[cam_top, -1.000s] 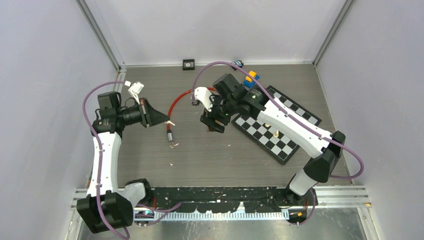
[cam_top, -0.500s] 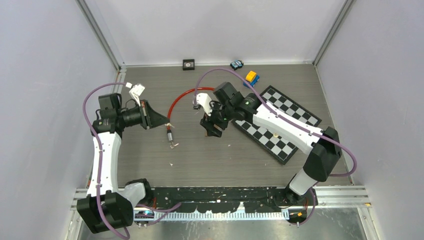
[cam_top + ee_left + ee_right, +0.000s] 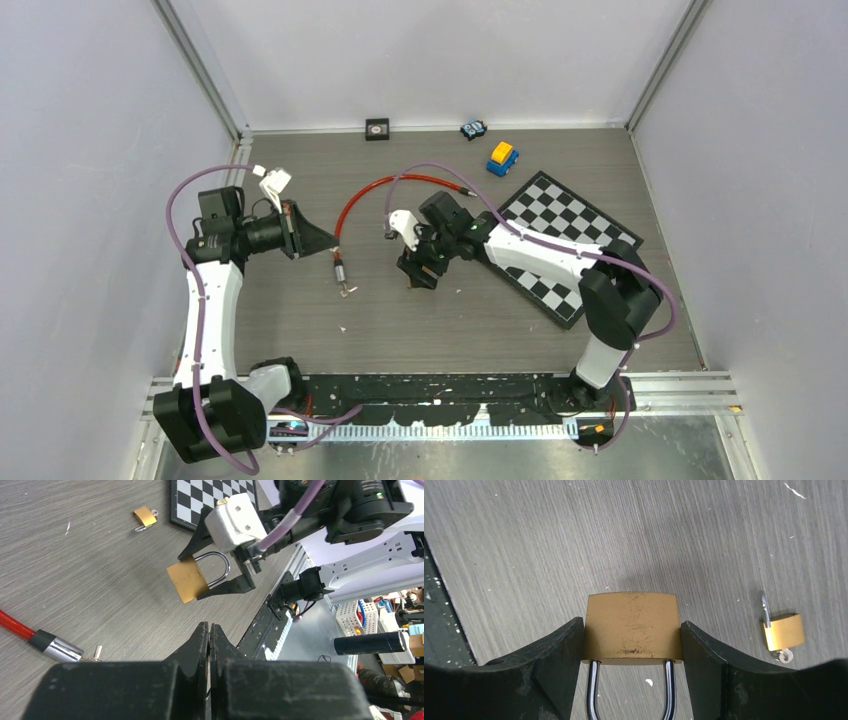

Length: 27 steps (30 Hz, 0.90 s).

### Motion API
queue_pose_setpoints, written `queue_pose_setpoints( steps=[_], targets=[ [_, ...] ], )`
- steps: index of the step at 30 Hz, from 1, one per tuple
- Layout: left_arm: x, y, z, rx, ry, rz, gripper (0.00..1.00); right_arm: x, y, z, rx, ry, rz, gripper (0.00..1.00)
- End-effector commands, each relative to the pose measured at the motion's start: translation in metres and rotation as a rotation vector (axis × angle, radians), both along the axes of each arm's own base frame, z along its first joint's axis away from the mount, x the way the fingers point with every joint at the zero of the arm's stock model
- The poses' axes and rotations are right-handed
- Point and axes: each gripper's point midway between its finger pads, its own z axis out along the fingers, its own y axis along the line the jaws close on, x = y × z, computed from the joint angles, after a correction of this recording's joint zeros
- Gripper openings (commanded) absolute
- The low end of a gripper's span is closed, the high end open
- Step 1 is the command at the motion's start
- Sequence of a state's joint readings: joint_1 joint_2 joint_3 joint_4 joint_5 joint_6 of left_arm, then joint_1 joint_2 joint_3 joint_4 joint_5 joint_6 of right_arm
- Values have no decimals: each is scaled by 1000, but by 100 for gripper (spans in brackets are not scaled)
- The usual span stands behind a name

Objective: Unlock with the key

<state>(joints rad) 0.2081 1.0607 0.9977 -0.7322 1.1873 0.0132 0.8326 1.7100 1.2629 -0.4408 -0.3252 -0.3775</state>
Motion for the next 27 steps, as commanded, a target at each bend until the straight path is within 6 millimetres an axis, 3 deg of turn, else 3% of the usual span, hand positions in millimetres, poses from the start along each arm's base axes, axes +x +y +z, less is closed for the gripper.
queue_pose_setpoints(
  steps=[1,10,17,24,27],
  targets=[
    [0,2,1,14,-31,-4,0,22,31,20,164,-101,9,1],
    [0,4,-6,40,-49,-1,0,16,37,-17,227,-111,44,1],
    [1,5,-9,50,-64,-3,0,6,27,-43,197,-81,46,2],
    [-3,5,-13,66,-82,6,0,-9,11,-55,146,-51,65,23],
    [-5,5,-12,77,-97,13,0,-17,3,-61,114,-20,65,46]
  ],
)
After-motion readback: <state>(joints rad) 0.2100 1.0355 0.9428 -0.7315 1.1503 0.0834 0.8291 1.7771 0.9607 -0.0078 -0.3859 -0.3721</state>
